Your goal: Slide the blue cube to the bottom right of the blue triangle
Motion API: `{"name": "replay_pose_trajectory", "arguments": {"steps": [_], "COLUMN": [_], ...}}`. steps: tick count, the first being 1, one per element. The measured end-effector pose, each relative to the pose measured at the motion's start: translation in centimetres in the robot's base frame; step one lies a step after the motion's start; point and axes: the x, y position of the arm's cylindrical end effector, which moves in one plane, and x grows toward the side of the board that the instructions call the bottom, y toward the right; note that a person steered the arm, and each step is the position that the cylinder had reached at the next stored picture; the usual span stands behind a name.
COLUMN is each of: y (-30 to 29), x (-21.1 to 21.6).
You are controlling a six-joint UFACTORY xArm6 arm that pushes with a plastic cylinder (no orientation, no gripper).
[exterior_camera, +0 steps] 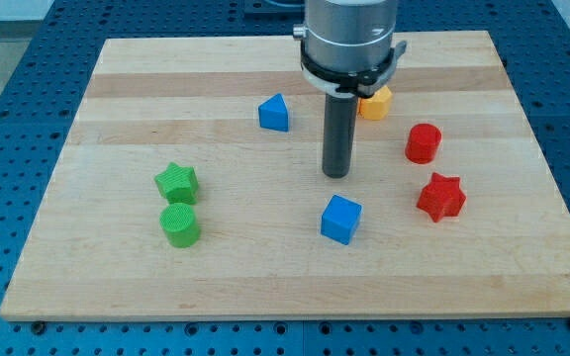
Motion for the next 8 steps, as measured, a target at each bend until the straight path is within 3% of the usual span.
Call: {"name": "replay_pose_trajectory", "arguments": {"steps": [1, 2, 6, 7, 8], "y": [3.4, 3.7, 3.0, 3.0, -1.2], "x": [1.7, 2.0, 10.5, 10.4, 8.6]}}
